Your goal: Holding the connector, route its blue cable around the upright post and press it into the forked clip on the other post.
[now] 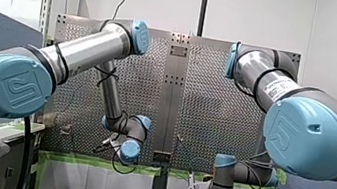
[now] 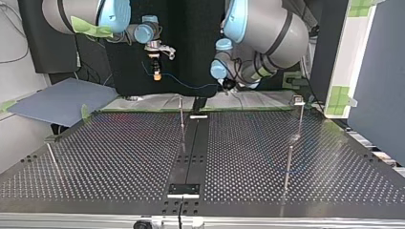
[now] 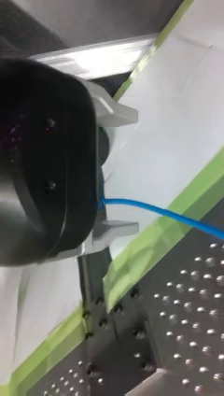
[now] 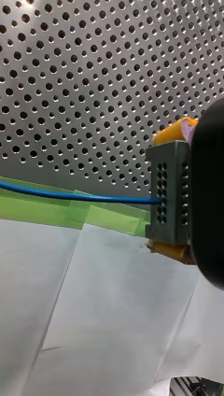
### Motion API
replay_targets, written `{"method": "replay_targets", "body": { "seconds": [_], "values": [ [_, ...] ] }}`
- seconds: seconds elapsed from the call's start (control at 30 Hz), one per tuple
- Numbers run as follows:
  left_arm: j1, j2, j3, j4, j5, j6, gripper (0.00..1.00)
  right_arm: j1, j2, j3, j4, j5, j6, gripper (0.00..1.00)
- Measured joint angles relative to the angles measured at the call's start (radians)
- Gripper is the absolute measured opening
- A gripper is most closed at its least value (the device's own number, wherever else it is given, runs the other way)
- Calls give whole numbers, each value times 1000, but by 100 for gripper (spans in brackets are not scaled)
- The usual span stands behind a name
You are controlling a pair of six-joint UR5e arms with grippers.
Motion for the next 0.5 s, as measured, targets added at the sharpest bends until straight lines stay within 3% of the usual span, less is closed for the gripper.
{"method": "replay_targets", "body": {
  "seconds": [0.5],
  "values": [
    [-21,-7,9,31,125,-132,100,-1,0,0,1,-1,0,0]
  ]
}}
